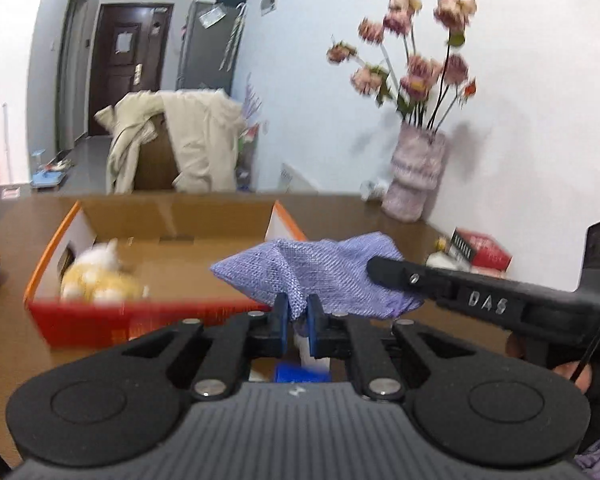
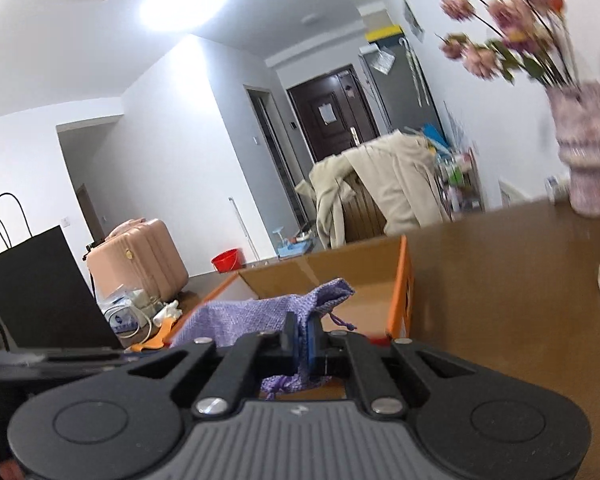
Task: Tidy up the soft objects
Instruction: 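Lower the purple cloth into the box and open the right gripper, then grasp the pink-brown sponge with the left gripper, then carry the sponge into the box and open the left gripper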
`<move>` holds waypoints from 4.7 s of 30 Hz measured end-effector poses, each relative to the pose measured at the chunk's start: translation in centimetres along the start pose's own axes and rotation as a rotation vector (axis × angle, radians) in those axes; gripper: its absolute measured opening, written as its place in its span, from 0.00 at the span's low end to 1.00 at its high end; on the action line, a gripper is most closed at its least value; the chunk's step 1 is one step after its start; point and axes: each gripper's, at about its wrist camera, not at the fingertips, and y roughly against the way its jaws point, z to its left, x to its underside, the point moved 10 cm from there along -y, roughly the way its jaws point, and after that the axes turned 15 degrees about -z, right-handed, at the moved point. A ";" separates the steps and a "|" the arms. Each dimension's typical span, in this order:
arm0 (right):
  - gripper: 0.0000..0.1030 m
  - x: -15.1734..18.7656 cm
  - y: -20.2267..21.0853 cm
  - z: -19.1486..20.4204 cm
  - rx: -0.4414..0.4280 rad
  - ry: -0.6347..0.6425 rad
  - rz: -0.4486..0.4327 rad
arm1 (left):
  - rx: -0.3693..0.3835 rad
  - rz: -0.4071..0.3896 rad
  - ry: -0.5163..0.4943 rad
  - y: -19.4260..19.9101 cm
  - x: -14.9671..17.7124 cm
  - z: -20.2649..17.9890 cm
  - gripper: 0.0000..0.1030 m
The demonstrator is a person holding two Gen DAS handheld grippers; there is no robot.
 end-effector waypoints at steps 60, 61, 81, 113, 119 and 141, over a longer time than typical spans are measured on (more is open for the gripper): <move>0.86 4.2 13.2 10.8 0.034 0.373 -0.094 | -0.333 -0.248 -0.147 19.7 4.3 5.4 0.98; 0.86 5.1 13.7 11.1 0.028 0.371 -0.098 | -0.344 -0.259 -0.149 20.7 5.2 5.4 0.99; 0.66 11.4 9.6 11.4 0.004 0.150 0.005 | -0.318 -0.079 0.012 16.8 11.0 9.5 0.99; 0.16 14.1 -1.0 8.4 -0.040 -0.123 0.111 | -0.009 0.025 0.396 8.0 11.3 12.1 0.42; 0.16 10.9 1.2 10.1 -0.072 -0.106 0.019 | 0.017 -0.127 0.322 10.8 7.7 10.1 0.42; 0.17 2.4 -14.3 -5.0 0.184 -0.183 0.145 | 0.027 0.126 0.388 -14.1 0.9 9.5 0.39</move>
